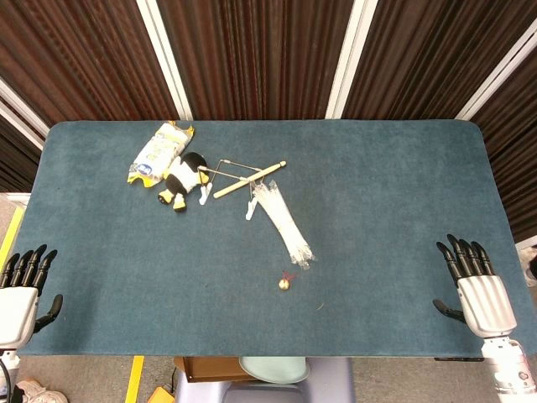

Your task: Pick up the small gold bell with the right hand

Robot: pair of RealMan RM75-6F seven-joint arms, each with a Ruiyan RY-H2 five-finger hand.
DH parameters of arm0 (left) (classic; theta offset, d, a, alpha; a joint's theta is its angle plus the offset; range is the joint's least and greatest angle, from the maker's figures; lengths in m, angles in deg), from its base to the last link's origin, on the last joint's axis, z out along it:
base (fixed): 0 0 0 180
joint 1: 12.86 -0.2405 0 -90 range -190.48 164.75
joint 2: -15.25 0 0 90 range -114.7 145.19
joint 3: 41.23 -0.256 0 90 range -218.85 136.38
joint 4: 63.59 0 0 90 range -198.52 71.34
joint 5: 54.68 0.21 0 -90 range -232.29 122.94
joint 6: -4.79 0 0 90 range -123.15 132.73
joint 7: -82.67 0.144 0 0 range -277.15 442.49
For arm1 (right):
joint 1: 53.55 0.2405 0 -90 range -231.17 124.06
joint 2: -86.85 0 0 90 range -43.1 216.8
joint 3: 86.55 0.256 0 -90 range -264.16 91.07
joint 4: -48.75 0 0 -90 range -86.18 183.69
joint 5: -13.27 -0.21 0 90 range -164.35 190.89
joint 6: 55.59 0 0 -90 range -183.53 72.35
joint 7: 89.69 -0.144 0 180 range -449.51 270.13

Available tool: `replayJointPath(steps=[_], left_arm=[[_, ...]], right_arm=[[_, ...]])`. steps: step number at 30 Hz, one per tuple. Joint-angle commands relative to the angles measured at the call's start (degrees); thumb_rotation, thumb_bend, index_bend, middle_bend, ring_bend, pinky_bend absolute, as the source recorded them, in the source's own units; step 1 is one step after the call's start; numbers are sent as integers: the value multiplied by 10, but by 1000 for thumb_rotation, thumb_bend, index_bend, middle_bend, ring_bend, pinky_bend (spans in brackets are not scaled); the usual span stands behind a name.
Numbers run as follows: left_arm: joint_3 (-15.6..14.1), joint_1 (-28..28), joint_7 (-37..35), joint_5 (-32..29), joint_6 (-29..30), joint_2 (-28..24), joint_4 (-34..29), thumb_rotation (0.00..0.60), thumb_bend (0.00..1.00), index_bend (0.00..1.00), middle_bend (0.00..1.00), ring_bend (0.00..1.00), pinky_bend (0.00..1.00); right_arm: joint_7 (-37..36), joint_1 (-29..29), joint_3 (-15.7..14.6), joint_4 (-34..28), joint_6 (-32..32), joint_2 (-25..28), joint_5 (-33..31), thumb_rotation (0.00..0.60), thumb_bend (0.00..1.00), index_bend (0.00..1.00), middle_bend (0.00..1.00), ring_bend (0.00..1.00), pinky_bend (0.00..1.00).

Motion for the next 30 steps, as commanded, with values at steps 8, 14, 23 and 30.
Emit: replayJointPath(steps=[8, 14, 23, 30], left_arm=[[-5, 7, -20, 13, -10, -5, 0, 600, 417, 46, 0, 0, 0], [-7, 12, -29, 8, -24, -8, 3, 600, 418, 42, 0, 0, 0], [-2, 11, -53, 3, -20, -14, 9, 600, 415, 45, 0, 0, 0], [2, 12, -72, -7, -25, -20, 13, 600, 417, 42, 0, 0, 0]], right_arm=[[7, 50, -16, -6, -53, -15, 72, 600, 214, 0, 0, 0, 0], [34, 163, 0, -17, -199, -57, 103, 600, 214, 54, 0, 0, 0], [105, 290, 66, 20, -367, -177, 10, 600, 259, 342, 0, 0, 0], [154, 328, 76, 53, -390, -231, -28, 600, 362, 460, 0, 0, 0]])
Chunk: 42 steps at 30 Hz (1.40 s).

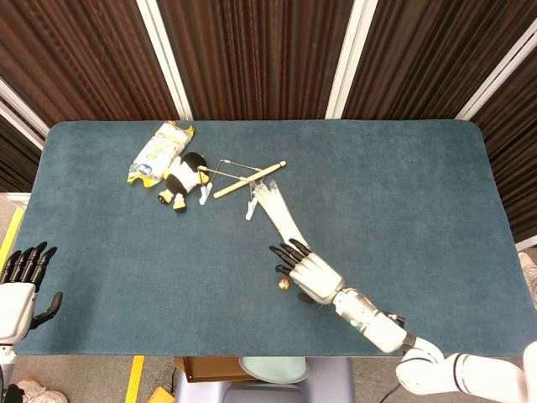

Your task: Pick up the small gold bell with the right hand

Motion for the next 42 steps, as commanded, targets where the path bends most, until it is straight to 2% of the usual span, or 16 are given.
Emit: replayJointPath(steps=[1, 10, 23, 42], left_arm=[[1, 1, -5, -3, -2, -2, 0, 600, 417, 41, 0, 0, 0], [-2, 1, -16, 5, -1, -3, 2, 600, 412, 47, 0, 0, 0], [1, 0, -12, -15, -10, -8, -8, 600, 405, 51, 0, 0, 0], [-1, -2, -22, -11, -6, -14, -11, 600, 403, 54, 0, 0, 0]], right_arm=[[26, 14, 7, 18, -12, -20, -21, 600, 372, 472, 0, 0, 0], [64, 33, -3, 36, -25, -39, -70, 600, 388, 533, 0, 0, 0], [63, 44, -21, 51, -7, -49, -79, 600, 408, 586, 0, 0, 0], [64, 59, -33, 66, 9, -67, -92, 600, 435, 666, 9, 0, 0]])
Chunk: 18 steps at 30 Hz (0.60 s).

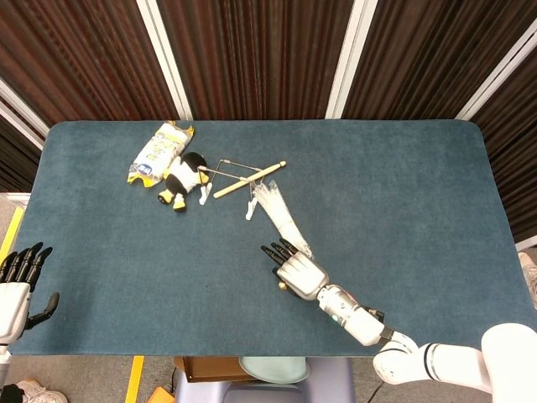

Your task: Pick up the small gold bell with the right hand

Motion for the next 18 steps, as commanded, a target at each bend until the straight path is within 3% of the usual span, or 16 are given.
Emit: replayJointPath(steps=[1, 7, 18], left_arm=[[0, -2, -1, -3, 2, -1, -2, 600, 403, 55, 0, 0, 0], [-4, -2, -22, -6, -10, -13, -17, 600, 401, 52, 0, 0, 0], [-2, -6, 2, -12, -4, -12, -21, 600, 402, 54, 0, 0, 0]], right_arm=[[-2, 1, -1, 2, 3, -2, -1, 600, 437, 667, 9, 0, 0], [-6, 3, -3, 5, 5, -5, -3, 600, 451, 672, 14, 0, 0], [-12, 7, -4, 12, 7, -17, -15, 600, 457, 687, 39, 0, 0]])
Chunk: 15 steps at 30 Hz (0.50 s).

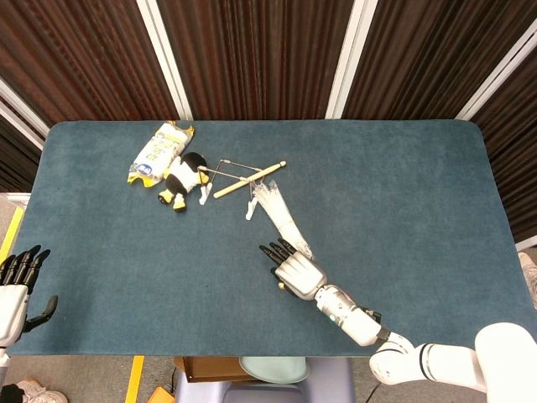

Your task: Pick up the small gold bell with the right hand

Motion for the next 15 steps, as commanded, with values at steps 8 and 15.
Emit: replayJointPath(steps=[8, 15], left_arm=[[0, -1, 0, 1, 0, -2, -2, 600, 403, 51, 0, 0, 0], [0, -1, -1, 4, 2, -3, -1, 600, 404, 54, 0, 0, 0]], right_arm=[[0, 4, -1, 5, 4, -8, -6, 600, 479, 729, 67, 0, 0], [2, 0, -2, -16, 24, 4, 2, 600, 521, 759, 78, 0, 0]])
